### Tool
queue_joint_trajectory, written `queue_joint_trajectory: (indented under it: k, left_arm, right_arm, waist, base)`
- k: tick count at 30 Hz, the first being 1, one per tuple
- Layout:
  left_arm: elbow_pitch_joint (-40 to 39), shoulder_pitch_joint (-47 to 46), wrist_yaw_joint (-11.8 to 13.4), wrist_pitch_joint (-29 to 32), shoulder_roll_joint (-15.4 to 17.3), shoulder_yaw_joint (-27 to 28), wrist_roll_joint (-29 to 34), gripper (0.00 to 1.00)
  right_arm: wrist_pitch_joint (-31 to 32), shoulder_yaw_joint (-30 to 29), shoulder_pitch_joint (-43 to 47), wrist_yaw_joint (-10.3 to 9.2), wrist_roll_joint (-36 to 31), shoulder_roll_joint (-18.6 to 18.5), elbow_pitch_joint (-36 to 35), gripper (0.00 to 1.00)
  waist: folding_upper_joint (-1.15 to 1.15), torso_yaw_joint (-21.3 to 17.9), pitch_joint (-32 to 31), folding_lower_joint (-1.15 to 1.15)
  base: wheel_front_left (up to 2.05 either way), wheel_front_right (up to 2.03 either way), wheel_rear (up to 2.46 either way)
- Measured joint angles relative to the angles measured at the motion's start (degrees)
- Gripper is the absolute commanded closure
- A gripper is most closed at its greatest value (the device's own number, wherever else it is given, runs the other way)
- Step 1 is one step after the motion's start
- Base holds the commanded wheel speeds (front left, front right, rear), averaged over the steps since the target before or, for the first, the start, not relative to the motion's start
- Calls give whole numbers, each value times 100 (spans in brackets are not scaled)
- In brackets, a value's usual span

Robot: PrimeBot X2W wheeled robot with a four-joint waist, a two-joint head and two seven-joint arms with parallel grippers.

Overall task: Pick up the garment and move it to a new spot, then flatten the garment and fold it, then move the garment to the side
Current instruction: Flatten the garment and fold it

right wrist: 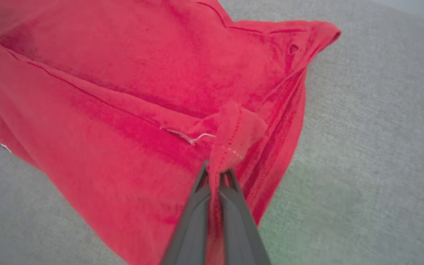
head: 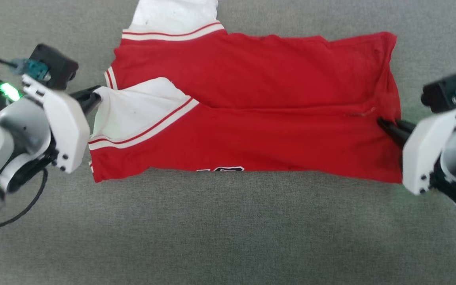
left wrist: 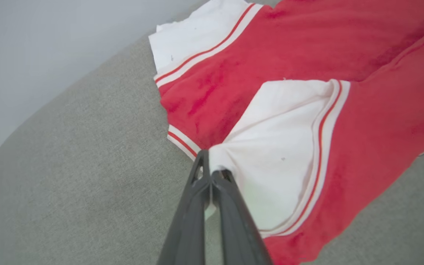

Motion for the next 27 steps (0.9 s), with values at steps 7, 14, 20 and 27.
queue_joint_trajectory:
  k: [7, 14, 20, 27]
  left_arm:
    - [1403, -232, -389, -12, -647, -174, -90, 100]
    - [2431, -338, -565, 41, -1111, -294, -511, 69]
    - [2498, -517, -581, -73, -1042, -375, -583, 0]
    - [1937, -502, -546, -109, -605, -393, -650, 0]
  right_arm:
    - [-226, 430, -621, 0, -1, 87, 967, 100]
    - [-432, 835, -1100, 0, 64, 166, 1673, 38]
    - [-606, 989, -1202, 0, 27, 33, 1748, 0]
    - [-1017, 457, -799, 0, -74, 13, 1161, 0]
  waist:
    - [0, -61, 221, 0]
    - [0, -106, 309, 0]
    - [0, -84, 195, 0]
    - [0, -34, -26, 0]
  base:
    - [0, 0, 0]
    - [0, 0, 0]
    - [0, 0, 0]
    - [0, 0, 0]
